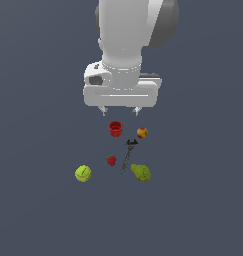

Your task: Pick up a designated object from a clutter of objects.

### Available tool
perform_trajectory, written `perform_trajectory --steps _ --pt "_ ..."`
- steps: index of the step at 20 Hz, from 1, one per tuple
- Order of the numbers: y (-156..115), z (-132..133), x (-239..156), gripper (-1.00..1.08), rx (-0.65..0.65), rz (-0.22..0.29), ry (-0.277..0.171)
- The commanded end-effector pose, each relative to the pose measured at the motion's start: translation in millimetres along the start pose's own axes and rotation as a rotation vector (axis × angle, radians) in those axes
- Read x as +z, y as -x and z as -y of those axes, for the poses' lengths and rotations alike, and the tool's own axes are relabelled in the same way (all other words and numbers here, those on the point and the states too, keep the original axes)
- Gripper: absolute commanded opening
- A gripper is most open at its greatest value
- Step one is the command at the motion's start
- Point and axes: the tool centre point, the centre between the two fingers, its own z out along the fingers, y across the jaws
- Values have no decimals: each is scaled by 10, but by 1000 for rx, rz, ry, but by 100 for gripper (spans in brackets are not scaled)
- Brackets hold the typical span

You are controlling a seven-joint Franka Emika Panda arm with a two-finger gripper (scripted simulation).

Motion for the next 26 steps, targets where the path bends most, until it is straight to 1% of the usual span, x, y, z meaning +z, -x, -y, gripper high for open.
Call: perform_trajectory --steps 1,4,9,12,19,26 --pt "0 0 0 100 0 0 0" --pt "-16 34 -5 100 -14 -4 3" --pt "-70 186 -39 100 -77 -19 14" --pt "-70 208 -49 100 -85 -21 16" --pt "-146 128 47 100 -68 -17 10" --pt "-353 -98 334 100 -26 -9 -4"
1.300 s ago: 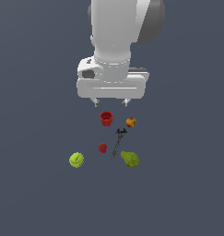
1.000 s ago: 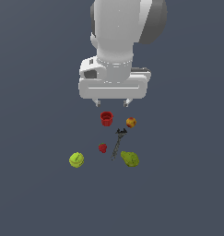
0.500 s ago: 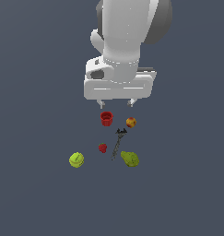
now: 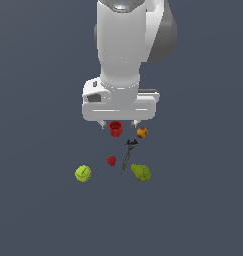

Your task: Pick up a designated object from a clutter of objects.

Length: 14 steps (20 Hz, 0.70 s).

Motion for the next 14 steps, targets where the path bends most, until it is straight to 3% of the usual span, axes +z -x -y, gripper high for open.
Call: perform_trajectory --steps 1,14 --pt "-80 -112 138 100 20 4 -6" --pt "-468 -1000 1258 100 161 25 -27"
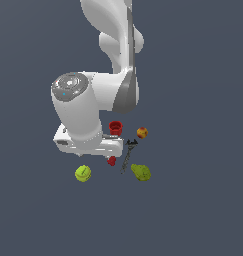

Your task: Pick up a designated object from a clutter of objects.

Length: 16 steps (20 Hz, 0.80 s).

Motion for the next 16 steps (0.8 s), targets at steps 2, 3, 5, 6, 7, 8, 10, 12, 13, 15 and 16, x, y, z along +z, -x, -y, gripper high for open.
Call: perform_trajectory --steps 2,3,5,6,7,8,10,12,13,15,16 --pt "-90 -235 298 100 35 4 -1" --pt "-107 -293 371 100 44 5 -1" --pt "-133 -398 505 100 59 7 -1" --pt "-143 -445 565 100 65 8 -1" --pt "-151 -487 620 100 71 9 0" --pt "-157 -526 670 100 77 9 0" --pt "-167 -592 754 100 86 11 1" --pt "-173 -641 818 100 93 12 1" --pt "-175 -660 842 100 95 12 1" --pt "-177 -685 874 100 99 12 2" --pt "-178 -691 882 100 99 13 2"
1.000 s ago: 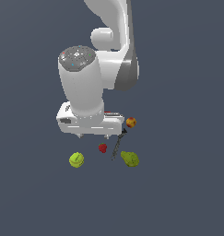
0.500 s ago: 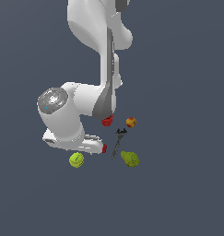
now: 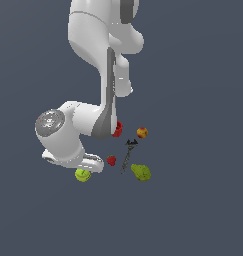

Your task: Pick up a designated object from a clutter of objects.

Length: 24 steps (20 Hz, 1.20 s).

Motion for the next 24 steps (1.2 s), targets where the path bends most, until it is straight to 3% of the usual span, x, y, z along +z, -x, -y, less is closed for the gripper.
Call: perform_trajectory --steps 1,19,20,24 --pt "-9 -13 21 100 2 -1 0" --pt "-9 -15 524 100 2 -1 0" --pt "-9 -15 524 -100 2 -1 0" --pt "-9 -15 524 -100 2 -1 0"
